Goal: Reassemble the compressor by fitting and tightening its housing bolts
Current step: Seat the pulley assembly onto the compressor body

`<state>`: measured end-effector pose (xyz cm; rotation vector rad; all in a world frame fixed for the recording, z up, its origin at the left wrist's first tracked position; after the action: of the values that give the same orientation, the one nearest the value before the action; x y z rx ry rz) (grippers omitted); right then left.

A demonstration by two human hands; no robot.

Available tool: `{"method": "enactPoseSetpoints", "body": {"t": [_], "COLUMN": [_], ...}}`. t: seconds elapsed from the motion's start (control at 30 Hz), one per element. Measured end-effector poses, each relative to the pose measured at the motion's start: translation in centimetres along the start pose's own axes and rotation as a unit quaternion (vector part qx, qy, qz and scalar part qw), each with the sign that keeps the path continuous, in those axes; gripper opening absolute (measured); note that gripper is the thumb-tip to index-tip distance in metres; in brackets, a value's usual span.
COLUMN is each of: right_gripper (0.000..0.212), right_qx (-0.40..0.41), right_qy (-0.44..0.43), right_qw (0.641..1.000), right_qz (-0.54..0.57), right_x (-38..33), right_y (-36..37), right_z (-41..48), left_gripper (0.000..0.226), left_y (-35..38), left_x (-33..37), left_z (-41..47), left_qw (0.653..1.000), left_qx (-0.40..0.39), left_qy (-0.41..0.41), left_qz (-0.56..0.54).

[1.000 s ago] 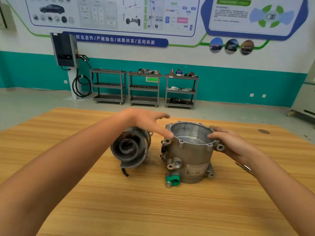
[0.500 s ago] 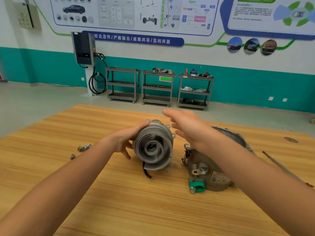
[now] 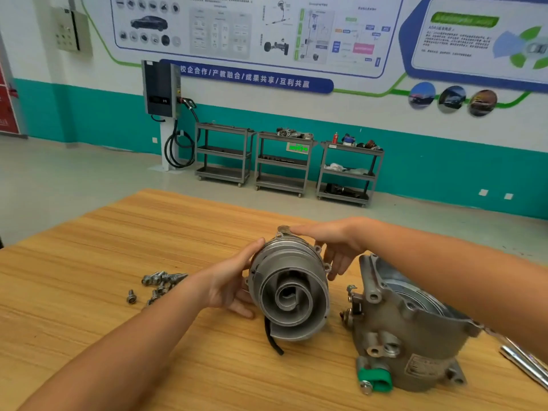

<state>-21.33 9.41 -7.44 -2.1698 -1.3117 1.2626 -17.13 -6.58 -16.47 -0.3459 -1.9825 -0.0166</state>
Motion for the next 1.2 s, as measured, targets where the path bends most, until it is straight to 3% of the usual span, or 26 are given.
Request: {"method": "enactPoseSetpoints", "body": {"t": [0.37,0.57,0.83,0.93,1.2], "right_gripper": [0.087,0.068,0.054,0.055,0.047], "right_qx": [-0.116,-0.092,-0.058,-0.06,-0.044], "right_qy": [0.036,0.025,-0.02,-0.047,-0.164], "right_qw": [0.992,0.99,0.991,0.992,0.981], "right_qz": [0.041,0.108,0.115,0.101,0.089], "right_x": [0.5,0.0,-0.7,-1.1,-4.8], "right_y": [1.8,2.0,1.8,1.9,0.8], "right_z": [2.4,3.6,3.6,3.5,1.4], "left_gripper": [0.099,0.077,0.077,0.091,0.083], "left_y": [0.7,1.1,1.3,0.9,-1.5], "left_x": [0.4,1.3,1.4,1.4,4.2], "left_z": [0.8,0.5,0.1,-0.4,-2.9], "left_qw": [0.997,0.997,0.993,0.989,0.951], "left_qx": [-0.024,0.005,0.069,0.114,0.244], "left_qy": [0.035,0.065,0.082,0.09,0.185], "left_qz": [-0.067,-0.039,-0.05,-0.035,-0.048]}}
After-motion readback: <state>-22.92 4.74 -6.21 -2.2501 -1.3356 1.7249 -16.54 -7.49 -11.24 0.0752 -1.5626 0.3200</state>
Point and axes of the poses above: each hand's wrist, its own z-axis towards the middle knuckle, its own y-axis out of the palm, x = y × z, the point moved 8 cm from there along z, towards the middle knuckle, and after that the axes turned 9 degrees about z, right-handed, at the moved point
